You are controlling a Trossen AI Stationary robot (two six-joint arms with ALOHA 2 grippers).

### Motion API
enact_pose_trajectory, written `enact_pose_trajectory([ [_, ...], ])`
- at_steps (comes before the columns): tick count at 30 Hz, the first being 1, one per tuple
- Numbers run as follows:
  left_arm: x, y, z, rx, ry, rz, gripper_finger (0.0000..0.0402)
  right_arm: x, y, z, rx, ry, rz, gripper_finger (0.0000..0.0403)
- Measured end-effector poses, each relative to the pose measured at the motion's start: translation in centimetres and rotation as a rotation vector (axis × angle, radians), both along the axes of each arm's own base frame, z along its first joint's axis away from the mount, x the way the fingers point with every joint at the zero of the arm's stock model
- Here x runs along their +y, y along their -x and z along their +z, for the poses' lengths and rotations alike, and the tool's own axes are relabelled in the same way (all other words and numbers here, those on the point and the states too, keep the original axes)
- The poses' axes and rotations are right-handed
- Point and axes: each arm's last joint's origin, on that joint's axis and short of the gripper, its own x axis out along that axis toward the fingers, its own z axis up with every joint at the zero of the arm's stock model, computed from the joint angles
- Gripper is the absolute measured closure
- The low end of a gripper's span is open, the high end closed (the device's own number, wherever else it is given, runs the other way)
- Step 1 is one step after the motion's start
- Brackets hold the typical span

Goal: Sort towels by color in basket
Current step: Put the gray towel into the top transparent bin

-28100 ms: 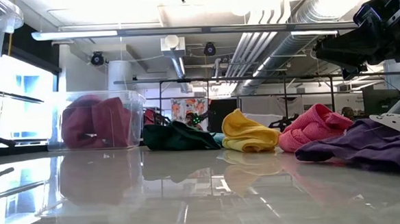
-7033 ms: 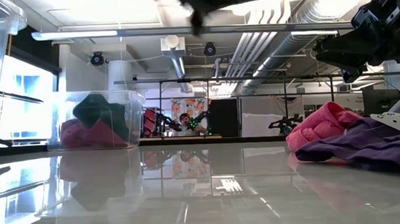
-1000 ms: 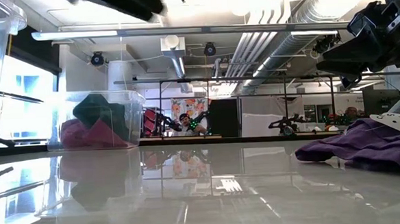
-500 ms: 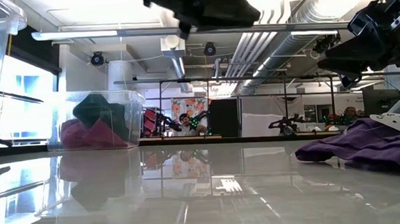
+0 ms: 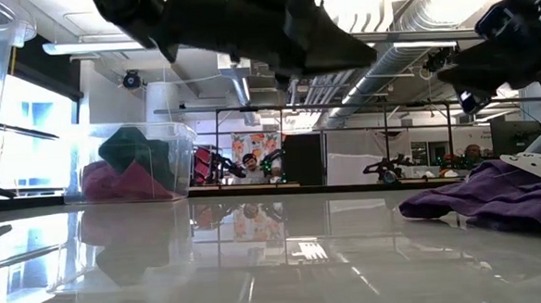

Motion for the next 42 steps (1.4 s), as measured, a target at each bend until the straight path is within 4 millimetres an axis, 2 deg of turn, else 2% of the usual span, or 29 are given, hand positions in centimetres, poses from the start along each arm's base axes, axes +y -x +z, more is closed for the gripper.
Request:
enact_pose_trajectory([
  [8, -0.1, -0.5, -1.8, 0.0, 0.028, 0.007, 0.036, 0.8, 0.0, 0.2, -0.011, -0.05, 0.099, 0.0265],
  [21, -0.1, -0.5, -2.0, 0.02, 0.036, 0.011, 0.0359, 0.7, 0.0, 0.3, -0.023, -0.02, 0.054, 0.025],
  [32, -0.1, -0.5, -2.0, 0.021, 0.036, 0.012, 0.0359, 0.5, 1.0, 2.2, 0.165, 0.041, 0.012, 0.0206],
  [42, -0.1, -0.5, -2.0, 0.021, 0.036, 0.013, 0.0359, 0.6, 1.2, 3.3, 0.17, -0.118, 0.005, 0.0205],
])
